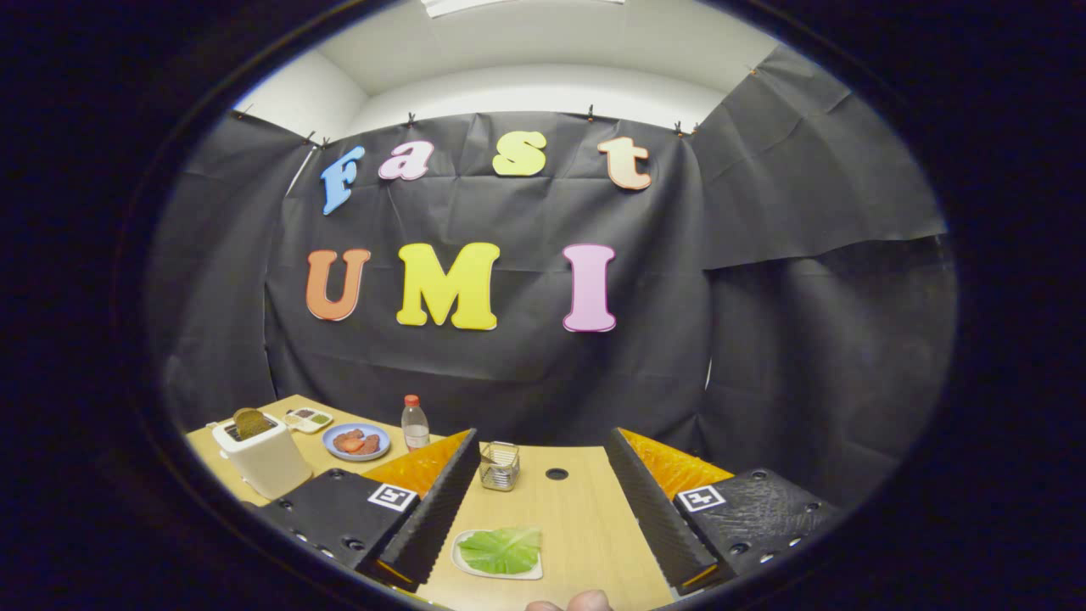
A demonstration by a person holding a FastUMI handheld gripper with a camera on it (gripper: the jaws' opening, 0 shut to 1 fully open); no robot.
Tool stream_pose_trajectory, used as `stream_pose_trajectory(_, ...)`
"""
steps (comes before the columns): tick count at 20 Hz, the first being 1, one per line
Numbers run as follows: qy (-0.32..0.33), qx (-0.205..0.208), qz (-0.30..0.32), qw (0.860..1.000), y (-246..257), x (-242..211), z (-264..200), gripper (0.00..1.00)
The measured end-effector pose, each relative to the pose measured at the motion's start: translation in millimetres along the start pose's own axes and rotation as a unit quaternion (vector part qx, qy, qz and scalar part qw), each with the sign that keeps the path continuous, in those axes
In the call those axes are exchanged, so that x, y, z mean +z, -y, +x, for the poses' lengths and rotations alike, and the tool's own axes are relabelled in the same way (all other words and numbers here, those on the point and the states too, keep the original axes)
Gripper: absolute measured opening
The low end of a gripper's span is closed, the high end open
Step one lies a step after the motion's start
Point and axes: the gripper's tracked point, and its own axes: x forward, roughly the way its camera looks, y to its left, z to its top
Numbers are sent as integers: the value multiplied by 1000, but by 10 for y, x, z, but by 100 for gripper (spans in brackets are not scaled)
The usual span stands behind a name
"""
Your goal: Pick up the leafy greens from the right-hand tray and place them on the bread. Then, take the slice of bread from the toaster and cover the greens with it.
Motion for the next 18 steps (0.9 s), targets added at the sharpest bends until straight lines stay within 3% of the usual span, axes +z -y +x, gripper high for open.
stream_pose_trajectory(11, -51, 25, -6, 998, -100, -359, 177, 95)
stream_pose_trajectory(15, -95, 39, -8, 995, -163, -721, 341, 96)
stream_pose_trajectory(18, -168, 71, 8, 983, -277, -1255, 535, 95)
